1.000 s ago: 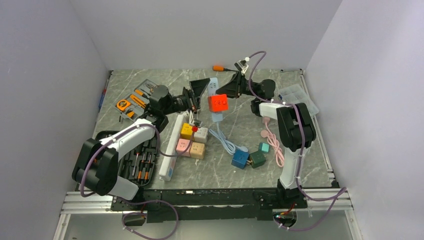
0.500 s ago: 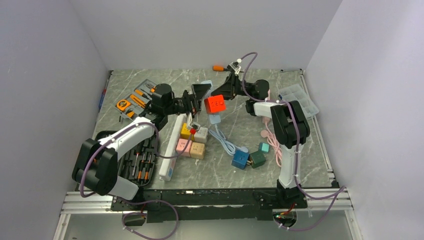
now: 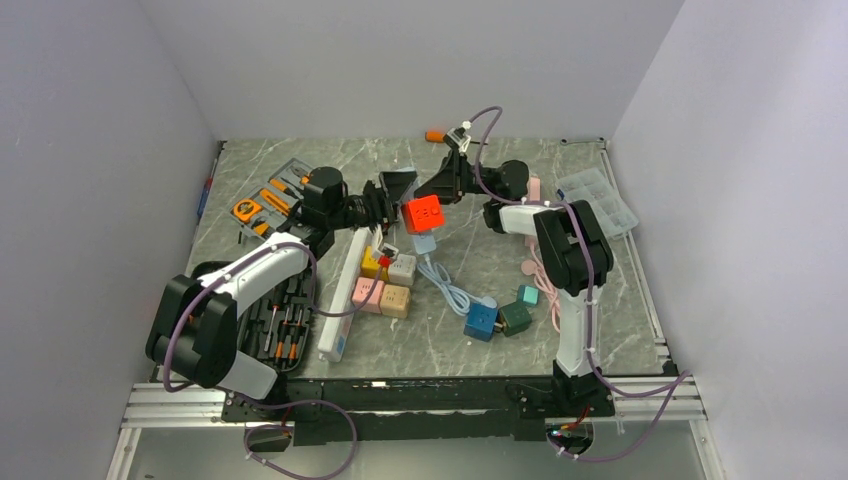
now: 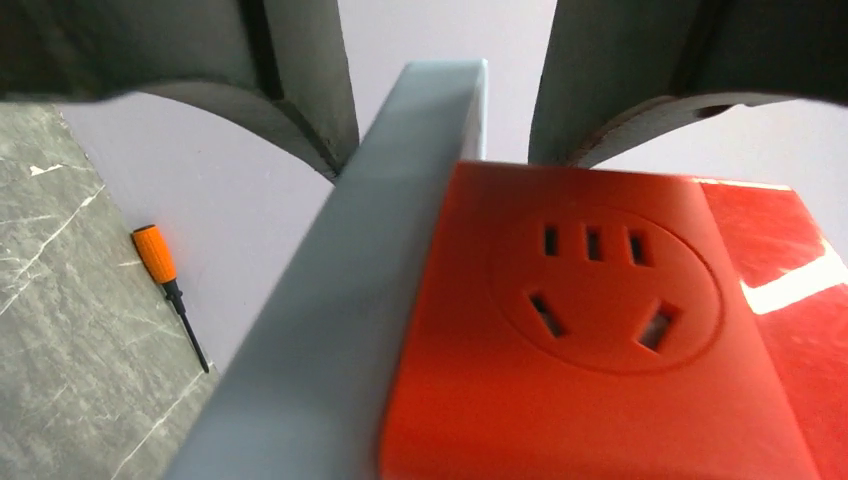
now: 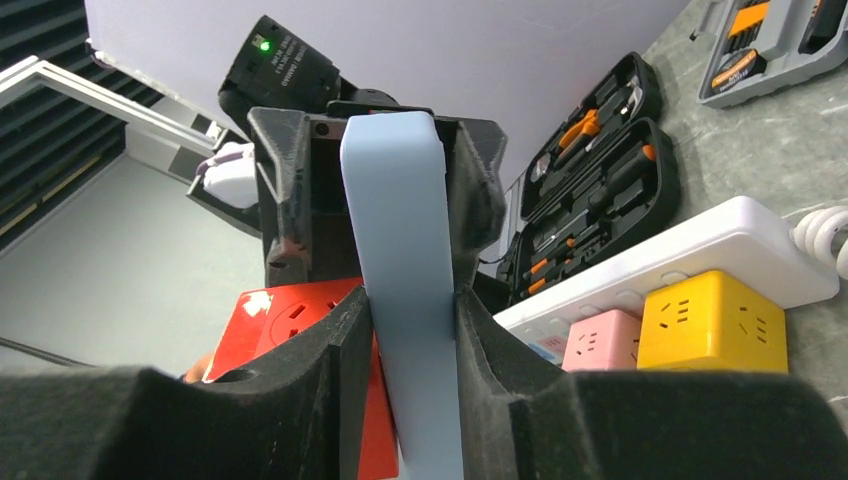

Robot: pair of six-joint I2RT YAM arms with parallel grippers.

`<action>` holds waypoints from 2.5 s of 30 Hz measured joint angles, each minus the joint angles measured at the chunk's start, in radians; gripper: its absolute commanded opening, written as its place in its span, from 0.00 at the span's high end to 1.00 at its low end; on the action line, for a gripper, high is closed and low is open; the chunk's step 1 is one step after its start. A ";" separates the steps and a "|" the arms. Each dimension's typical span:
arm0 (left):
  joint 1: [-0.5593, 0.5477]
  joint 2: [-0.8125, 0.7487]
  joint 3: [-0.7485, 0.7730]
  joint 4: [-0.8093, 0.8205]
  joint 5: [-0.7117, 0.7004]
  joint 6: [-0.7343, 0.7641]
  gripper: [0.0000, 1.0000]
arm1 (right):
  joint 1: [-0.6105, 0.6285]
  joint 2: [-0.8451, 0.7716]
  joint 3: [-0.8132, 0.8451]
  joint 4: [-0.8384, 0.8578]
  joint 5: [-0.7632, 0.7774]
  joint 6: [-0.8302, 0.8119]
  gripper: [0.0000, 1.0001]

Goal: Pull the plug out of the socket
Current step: Remove the plug from the socket.

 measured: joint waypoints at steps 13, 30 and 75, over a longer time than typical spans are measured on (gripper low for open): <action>-0.002 0.002 -0.009 -0.094 -0.068 0.000 1.00 | -0.007 -0.041 0.022 -0.428 0.027 -0.270 0.48; -0.011 -0.003 0.069 -0.402 -0.249 0.000 1.00 | -0.064 -0.427 0.203 -1.492 0.587 -1.131 0.00; -0.013 0.049 0.054 -0.390 -0.382 0.000 1.00 | 0.202 -0.385 0.028 -1.546 0.684 -1.306 0.85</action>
